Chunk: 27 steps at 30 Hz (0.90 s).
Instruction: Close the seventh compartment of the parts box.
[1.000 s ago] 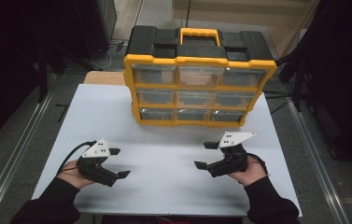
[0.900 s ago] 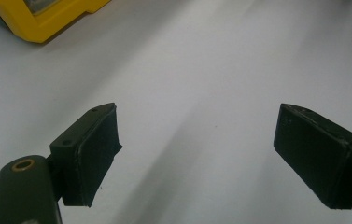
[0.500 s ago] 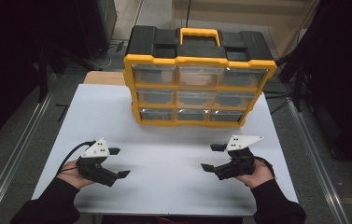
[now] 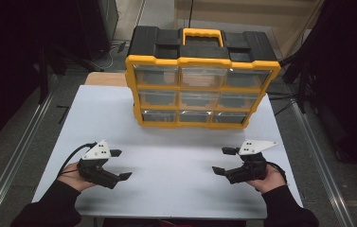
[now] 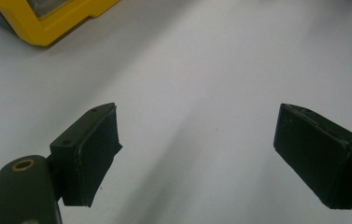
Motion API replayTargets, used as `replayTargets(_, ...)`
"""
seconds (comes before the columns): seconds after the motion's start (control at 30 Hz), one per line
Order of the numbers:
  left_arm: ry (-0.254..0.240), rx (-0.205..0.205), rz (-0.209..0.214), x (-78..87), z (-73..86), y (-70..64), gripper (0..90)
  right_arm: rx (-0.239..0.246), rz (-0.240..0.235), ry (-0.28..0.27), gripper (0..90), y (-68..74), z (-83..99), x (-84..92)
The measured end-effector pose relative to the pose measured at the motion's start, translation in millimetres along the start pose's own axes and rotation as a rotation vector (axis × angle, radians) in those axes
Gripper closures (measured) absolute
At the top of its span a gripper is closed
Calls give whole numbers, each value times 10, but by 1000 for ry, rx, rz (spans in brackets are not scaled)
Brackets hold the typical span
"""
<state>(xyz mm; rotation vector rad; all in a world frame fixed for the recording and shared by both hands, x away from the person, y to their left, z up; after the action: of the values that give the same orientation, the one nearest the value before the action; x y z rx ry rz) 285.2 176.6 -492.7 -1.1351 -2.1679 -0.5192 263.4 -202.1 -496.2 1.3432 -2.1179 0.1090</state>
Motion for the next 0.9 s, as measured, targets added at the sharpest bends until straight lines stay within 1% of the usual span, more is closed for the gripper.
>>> replayTargets(0.3, -8, 5, 1, 3, -5, 3, 140, -9, 11, -9, 206, -56, 37, 48)
replayTargets(0.43, -4, 1, -2, -2, -3, 5, 140, -7, 4, -14, 206, -65, 41, 22)
replayTargets(0.57, -1, 2, -3, -4, -2, 8, 140, -5, 9, -9, 206, -85, 43, -3)
replayTargets(0.9, -2, 2, -1, -8, -1, 5, 140, -11, 11, -7, 206, -108, 48, -3)
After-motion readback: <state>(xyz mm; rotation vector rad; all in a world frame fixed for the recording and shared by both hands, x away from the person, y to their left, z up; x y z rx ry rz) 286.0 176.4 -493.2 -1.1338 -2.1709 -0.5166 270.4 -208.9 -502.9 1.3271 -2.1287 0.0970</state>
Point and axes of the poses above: each handheld gripper's, and its own axes: x roughly backward along the jaws, z roughly out of its underside, y roughly to its left, the point moved 6 cm from there along -x, roughly forward along the jaws, and after that the axes turned 9 degrees about -z, right-handed, at the moved point
